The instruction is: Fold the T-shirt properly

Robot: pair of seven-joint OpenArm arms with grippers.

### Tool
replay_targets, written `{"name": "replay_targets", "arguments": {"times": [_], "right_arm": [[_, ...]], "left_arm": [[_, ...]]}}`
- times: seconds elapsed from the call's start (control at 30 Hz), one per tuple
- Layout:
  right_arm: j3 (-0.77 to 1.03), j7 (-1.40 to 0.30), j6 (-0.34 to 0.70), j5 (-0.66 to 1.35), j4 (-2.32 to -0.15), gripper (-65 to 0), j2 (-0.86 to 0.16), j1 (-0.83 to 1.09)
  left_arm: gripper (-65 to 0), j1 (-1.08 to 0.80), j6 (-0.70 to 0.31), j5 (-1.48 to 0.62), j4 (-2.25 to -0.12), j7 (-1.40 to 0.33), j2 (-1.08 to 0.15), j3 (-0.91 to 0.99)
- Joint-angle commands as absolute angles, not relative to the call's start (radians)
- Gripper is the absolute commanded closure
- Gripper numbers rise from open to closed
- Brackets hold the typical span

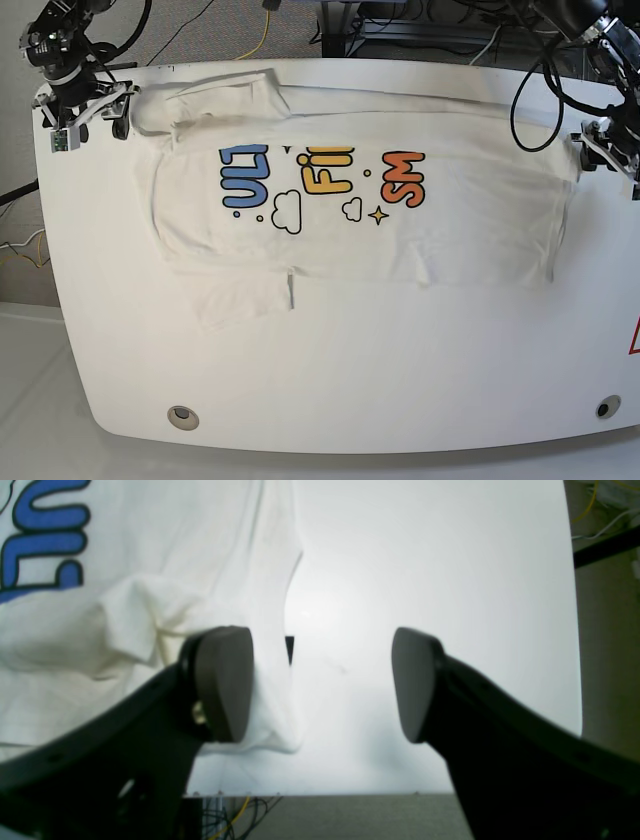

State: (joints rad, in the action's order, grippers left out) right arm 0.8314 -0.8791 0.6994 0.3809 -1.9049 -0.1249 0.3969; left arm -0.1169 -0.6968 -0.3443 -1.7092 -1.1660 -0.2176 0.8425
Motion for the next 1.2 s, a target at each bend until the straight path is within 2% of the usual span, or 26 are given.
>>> {"name": "replay_targets", "arguments": {"times": [0.0, 0.8, 1.17], "right_arm": [[0.837, -0.891, 0.698, 0.395, -1.928, -41.8, -0.136, 0.372], [0.834, -0.963, 0.698, 0.386, -1.928, -41.8, -0.14, 0.245], [0.834, -0.963, 0.698, 0.386, -1.925, -41.8, -0.139, 0.251]], "left_arm": [[-28.2, -0.09, -0.698, -0.357, -1.742, -1.179, -0.237, 0.845], [-28.2, -0.064, -0.698, -0.358, -1.745, -1.184, -0.234, 0.842], [-28.2, -0.147, -0.698, -0.358, -1.745, -1.184, -0.232, 0.851]]}}
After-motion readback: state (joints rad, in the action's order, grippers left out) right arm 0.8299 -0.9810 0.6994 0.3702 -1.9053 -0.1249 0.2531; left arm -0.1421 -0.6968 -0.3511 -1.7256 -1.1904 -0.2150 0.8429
